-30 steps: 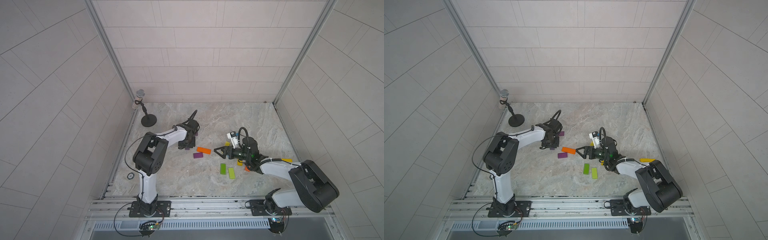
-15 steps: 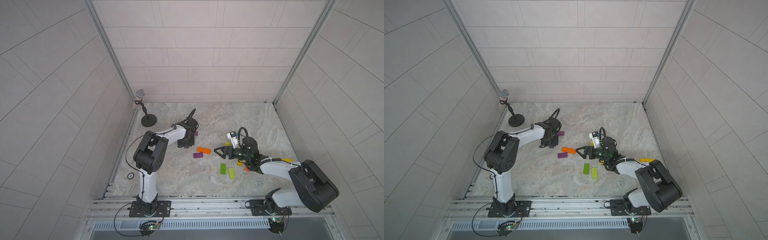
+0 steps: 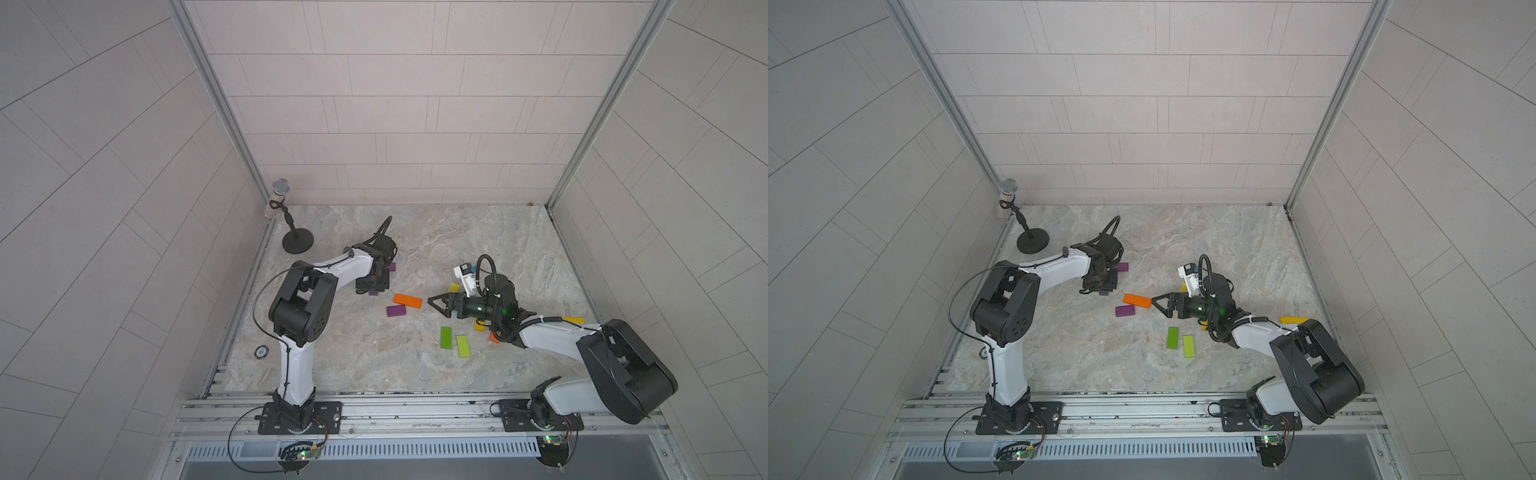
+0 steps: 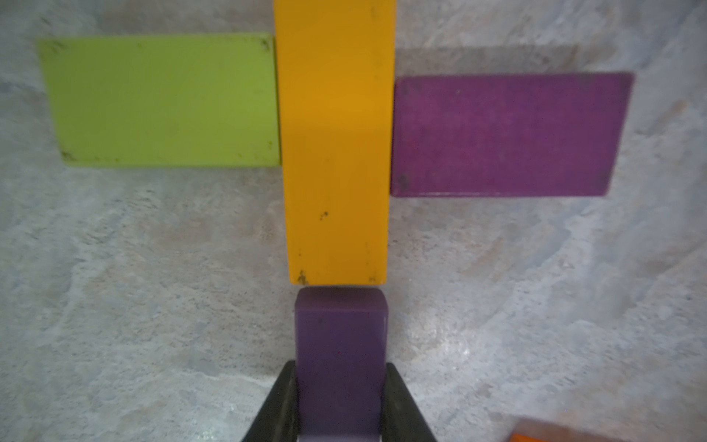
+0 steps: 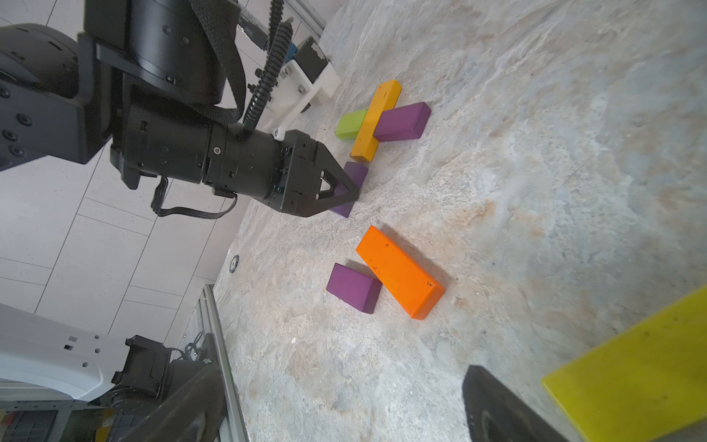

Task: Assemble the letter t with building blocks
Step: Assemble the building block at the center of the board.

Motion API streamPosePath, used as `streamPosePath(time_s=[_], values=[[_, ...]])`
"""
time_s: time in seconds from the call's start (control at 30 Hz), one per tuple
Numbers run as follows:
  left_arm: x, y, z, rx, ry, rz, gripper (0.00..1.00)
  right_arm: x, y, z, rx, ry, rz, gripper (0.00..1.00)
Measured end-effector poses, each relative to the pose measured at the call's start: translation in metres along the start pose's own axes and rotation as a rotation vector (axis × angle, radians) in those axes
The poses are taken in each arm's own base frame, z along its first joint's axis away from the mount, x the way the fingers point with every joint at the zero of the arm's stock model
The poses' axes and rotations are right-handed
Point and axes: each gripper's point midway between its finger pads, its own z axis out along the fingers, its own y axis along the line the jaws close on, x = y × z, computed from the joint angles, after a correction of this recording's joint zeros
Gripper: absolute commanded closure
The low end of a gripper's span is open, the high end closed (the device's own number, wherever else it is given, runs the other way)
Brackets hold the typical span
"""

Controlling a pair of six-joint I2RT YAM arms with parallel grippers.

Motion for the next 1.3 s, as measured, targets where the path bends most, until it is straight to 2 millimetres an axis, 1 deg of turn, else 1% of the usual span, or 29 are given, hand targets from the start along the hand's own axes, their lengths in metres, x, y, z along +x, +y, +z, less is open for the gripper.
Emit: streamPosePath(time_s=[0.53,0.9,1.17,1.3], values=[[-0.0029,-0.0004,0.0006,0.006,0.004,-0.006,0.97,0.0005,0.0004,0.0001,-0.003,0.003,0.001,0.00],[-0.0029,-0.0002,0.0008,0.013,0.008,-0.012,0.89,0.0010,0.0006,0.0002,-0.005,0.005,0.001,0.00],[-0.0029,-0.0002,0.0008,0.014,0.008,-0.013,0.80,0.0011,0.0006,0.0003,-0.005,0.006,0.001,0.00],[-0.0029,-0.0002,0.0008,0.014,0.008,-0.013,0.77,0.0012,0.0005,0.0004,-0.006,0.006,0.001,0.00]])
